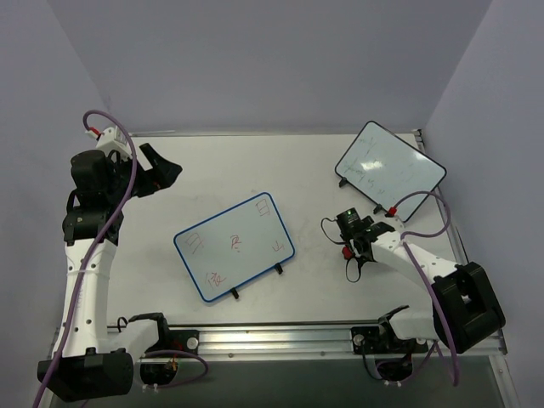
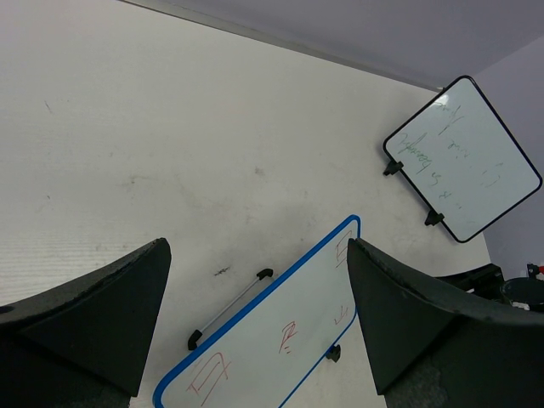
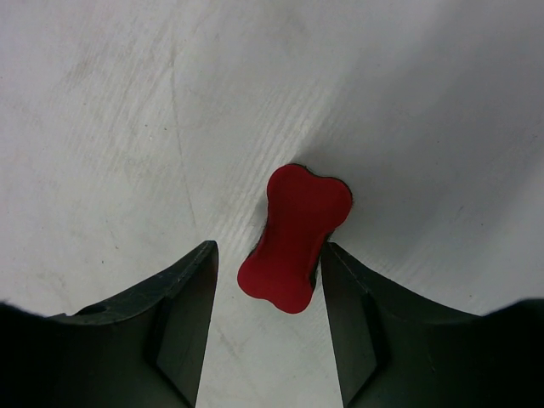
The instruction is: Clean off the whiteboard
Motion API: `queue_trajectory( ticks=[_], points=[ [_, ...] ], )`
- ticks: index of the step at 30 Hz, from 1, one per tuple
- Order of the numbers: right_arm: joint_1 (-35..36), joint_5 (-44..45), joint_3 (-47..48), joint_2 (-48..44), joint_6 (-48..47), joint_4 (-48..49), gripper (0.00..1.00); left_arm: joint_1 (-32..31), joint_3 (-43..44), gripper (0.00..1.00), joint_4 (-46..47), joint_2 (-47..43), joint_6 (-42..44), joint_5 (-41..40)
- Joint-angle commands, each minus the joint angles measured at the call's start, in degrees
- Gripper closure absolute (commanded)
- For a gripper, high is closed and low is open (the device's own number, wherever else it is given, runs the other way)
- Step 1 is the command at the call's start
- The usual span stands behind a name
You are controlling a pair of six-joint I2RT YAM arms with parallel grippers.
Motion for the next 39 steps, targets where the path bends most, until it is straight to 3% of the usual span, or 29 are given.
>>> queue_trajectory(
  ticks=[1,28,35,39],
  points=[
    [0.1,0.6,0.1,1.4,3.2,-1.6,0.53,0.5,-0.2,0.06,3.3,-0.1,-0.2,1.1],
    [-1.3,0.1,-2.6,4.1,3.7,1.0,0.59,0.5,-0.3,0.06,3.2,0.2,-0.1,0.8],
    [-1.6,0.6,-2.4,4.1,2.5,1.9,0.7,0.5,-0.3,0.06,3.2,0.4,-0.1,0.8],
    [-1.7,1.4,-1.6,3.3,1.0,1.8,0.87,0.5,-0.3,0.06,3.2,0.5,-0.1,0.8]
  ],
)
